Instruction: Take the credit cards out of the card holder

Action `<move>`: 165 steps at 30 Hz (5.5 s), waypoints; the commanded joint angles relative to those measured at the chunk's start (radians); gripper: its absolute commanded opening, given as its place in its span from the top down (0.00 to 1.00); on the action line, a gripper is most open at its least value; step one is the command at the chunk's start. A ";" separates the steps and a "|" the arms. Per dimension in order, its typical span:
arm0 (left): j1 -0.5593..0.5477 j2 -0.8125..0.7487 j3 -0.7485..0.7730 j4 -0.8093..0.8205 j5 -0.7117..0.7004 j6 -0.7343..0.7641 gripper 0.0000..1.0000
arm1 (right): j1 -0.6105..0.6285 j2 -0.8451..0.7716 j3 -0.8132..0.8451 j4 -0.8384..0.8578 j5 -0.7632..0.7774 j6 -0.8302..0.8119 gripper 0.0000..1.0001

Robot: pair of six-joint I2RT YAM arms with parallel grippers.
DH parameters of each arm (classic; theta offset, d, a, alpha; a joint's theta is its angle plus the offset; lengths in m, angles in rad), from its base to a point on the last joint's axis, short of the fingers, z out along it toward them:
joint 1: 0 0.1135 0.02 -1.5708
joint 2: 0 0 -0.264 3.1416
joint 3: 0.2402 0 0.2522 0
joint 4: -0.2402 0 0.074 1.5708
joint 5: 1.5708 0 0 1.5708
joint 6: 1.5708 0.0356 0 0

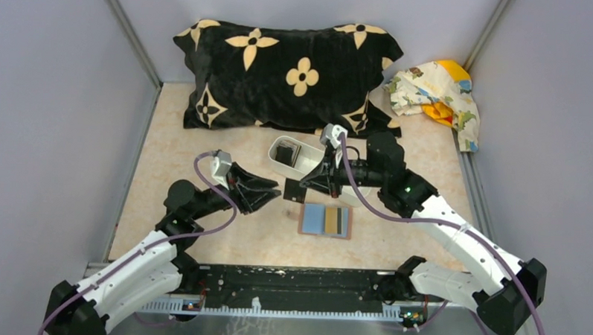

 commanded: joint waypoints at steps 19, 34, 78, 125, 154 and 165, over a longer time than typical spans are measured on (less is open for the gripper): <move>0.000 -0.248 -0.025 -0.416 -0.494 0.052 0.53 | -0.057 0.458 0.144 0.434 0.278 0.070 1.00; 0.000 -0.239 -0.034 -0.397 -0.455 0.067 0.58 | -0.108 0.724 0.292 0.470 0.229 0.070 1.00; 0.000 -0.237 -0.045 -0.392 -0.454 0.072 0.60 | -0.080 0.890 0.167 0.623 0.210 0.114 0.91; -0.144 0.066 -0.072 -0.126 -0.283 -0.154 0.60 | -0.079 -0.212 -0.442 0.236 0.624 0.260 0.74; -0.309 0.740 0.069 0.240 -0.216 -0.351 0.46 | -0.051 -0.457 -0.729 -0.013 0.727 0.443 1.00; -0.356 0.853 0.161 0.153 -0.271 -0.353 0.42 | -0.035 -0.383 -0.781 0.063 0.755 0.477 1.00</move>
